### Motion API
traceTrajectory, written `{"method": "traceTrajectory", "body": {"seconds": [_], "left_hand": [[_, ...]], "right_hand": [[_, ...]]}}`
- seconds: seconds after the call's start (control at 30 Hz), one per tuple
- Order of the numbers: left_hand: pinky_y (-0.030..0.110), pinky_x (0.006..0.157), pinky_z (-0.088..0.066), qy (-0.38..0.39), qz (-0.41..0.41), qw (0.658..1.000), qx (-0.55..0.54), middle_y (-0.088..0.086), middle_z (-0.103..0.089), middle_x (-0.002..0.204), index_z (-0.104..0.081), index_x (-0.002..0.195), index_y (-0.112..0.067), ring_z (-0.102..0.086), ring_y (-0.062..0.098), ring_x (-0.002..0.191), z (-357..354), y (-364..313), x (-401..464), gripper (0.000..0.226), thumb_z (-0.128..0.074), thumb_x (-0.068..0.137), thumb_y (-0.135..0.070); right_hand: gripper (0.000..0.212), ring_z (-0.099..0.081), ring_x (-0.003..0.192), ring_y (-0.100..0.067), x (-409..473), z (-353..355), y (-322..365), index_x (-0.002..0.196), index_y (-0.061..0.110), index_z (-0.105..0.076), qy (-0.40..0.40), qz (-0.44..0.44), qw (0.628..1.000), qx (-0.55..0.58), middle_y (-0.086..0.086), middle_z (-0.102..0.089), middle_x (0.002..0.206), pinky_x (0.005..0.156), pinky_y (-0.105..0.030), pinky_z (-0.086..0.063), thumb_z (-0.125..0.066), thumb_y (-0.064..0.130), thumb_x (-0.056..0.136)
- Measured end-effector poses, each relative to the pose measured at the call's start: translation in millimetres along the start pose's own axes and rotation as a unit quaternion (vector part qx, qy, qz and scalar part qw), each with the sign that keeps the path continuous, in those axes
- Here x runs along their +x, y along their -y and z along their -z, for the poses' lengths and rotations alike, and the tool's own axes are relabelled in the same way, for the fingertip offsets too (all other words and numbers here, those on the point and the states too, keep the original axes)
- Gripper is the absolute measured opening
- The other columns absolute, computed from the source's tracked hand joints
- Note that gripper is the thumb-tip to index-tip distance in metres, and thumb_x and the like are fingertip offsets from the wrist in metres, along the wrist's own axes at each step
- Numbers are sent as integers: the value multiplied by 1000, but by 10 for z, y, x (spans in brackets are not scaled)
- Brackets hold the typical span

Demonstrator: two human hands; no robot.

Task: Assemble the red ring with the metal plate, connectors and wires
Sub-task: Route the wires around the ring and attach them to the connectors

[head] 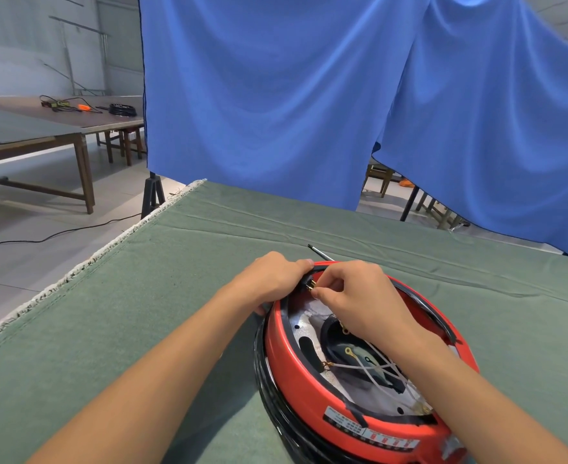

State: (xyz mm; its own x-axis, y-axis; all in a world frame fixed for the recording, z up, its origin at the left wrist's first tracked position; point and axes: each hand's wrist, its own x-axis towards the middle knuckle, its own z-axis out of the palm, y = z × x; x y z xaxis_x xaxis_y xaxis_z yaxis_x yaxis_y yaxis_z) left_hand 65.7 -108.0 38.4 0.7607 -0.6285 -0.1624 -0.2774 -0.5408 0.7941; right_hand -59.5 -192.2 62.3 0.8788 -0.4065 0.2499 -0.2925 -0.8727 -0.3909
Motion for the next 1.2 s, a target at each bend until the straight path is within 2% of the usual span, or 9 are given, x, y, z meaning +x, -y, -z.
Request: {"method": "traceTrajectory", "body": {"seconds": [0.07,0.23,0.47,0.63,0.77,0.83,0.97,1.07,1.2], "left_hand": [[38,63,-54,-2,-2,1000,1,19,-64,86,-61,98,6,-59,31,65,-1,0,-10,63,-47,89,-55],[40,65,-55,-25,-13,999,24,24,-63,101,-57,96,9,-65,42,90,-24,27,13,67,-46,89,-56],[40,80,-50,-75,-23,994,71,22,-63,95,-48,82,3,-63,40,94,-49,52,27,62,-45,88,-58],[37,75,-45,-92,-11,991,94,20,-67,100,-55,84,-1,-62,38,96,-48,60,39,63,-43,85,-63],[35,58,-49,-28,-7,999,26,22,-61,72,-51,64,-2,-64,39,68,-2,29,20,61,-51,84,-60],[28,49,-47,21,-5,1000,2,9,-53,60,-50,64,-10,-56,26,55,48,13,-13,52,-59,79,-58],[29,47,-54,76,-24,996,38,-1,-60,67,-61,76,-11,-61,17,64,171,-21,-77,43,-70,73,-53],[38,49,-58,104,-23,993,58,0,-61,72,-61,81,-8,-62,19,71,187,-59,-136,46,-72,74,-52],[37,52,-58,114,-23,992,56,1,-54,69,-56,74,-10,-57,17,67,121,-104,-200,47,-73,72,-54]], "right_hand": [[9,-62,69,-19,6,-6,3,76,24,-68,-3,1,1000,0,5,-68,75,69,-33,-52,-66,25,85],[9,-62,78,-21,15,-34,37,80,21,-70,-11,12,1000,-17,1,-70,82,71,-32,-50,-64,24,86],[13,-61,89,-30,18,-95,95,83,13,-68,-37,29,996,-76,-7,-70,89,72,-35,-45,-59,22,86],[13,-61,89,-31,37,-131,109,84,11,-68,-46,25,997,-58,-9,-70,90,74,-36,-48,-57,18,86],[10,-63,85,-25,26,-86,66,82,16,-70,-30,22,999,-35,-4,-71,86,75,-35,-49,-63,22,85],[10,-64,82,-20,23,-29,27,81,21,-72,-26,11,1000,-9,0,-71,82,75,-34,-51,-67,30,83],[20,-63,75,-12,-21,93,-88,75,26,-68,-39,-12,999,21,11,-68,72,69,-32,-50,-68,47,78],[13,-62,76,-11,-95,166,-221,73,30,-65,-61,-36,997,11,15,-66,71,72,-32,-51,-64,40,82],[14,-61,72,-7,-201,311,-409,67,33,-63,-95,-71,993,28,17,-65,67,72,-32,-51,-64,30,81]]}}
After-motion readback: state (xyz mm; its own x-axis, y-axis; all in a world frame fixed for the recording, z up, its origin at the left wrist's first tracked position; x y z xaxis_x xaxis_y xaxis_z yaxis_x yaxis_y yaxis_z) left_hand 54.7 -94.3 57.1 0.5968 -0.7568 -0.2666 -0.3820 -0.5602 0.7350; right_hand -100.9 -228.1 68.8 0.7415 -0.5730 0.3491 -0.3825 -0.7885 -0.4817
